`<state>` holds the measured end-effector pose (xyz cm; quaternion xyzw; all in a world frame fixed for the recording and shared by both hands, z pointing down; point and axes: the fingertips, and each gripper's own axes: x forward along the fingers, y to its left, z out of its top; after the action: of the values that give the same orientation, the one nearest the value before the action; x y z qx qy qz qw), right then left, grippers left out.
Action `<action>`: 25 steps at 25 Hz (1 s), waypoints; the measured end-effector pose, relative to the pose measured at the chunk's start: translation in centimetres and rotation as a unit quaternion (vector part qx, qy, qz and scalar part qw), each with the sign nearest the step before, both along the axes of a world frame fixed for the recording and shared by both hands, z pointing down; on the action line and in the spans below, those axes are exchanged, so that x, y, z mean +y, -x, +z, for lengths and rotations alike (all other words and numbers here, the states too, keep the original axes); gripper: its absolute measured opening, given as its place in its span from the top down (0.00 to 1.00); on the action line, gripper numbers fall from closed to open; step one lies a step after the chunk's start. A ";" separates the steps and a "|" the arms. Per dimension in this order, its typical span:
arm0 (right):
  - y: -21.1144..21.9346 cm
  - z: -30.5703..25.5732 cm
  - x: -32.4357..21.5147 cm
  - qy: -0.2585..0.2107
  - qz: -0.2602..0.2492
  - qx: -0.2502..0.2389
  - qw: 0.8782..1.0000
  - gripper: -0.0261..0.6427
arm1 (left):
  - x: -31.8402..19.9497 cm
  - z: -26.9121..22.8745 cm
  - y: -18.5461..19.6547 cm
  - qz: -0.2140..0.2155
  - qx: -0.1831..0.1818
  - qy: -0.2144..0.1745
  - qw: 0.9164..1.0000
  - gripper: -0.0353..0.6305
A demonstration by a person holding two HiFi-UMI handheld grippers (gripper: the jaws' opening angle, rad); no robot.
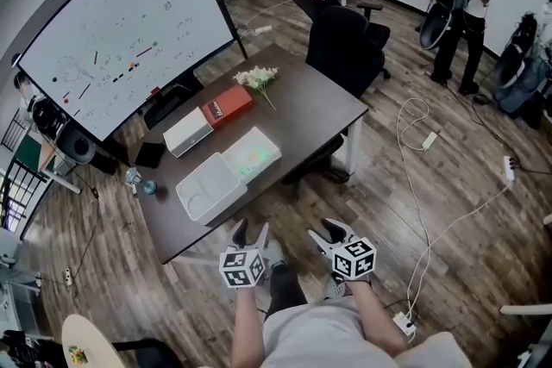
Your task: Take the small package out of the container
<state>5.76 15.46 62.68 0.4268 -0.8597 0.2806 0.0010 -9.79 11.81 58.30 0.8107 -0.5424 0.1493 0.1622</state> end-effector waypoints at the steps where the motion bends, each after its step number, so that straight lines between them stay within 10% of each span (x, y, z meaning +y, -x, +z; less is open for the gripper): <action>1: -0.2 -0.1 -0.5 -0.002 0.003 0.003 1.000 0.64 | -0.6 0.0 -0.3 0.004 0.001 -0.001 1.000 0.58; 25: 5.8 2.1 -19.8 0.029 0.030 0.061 0.997 0.64 | -24.4 2.4 3.4 0.076 0.032 0.024 0.996 0.58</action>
<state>-0.02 -4.33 64.74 0.4683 -0.8365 0.2786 0.0577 -13.22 -12.55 60.70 0.8499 -0.4701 0.1479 0.1868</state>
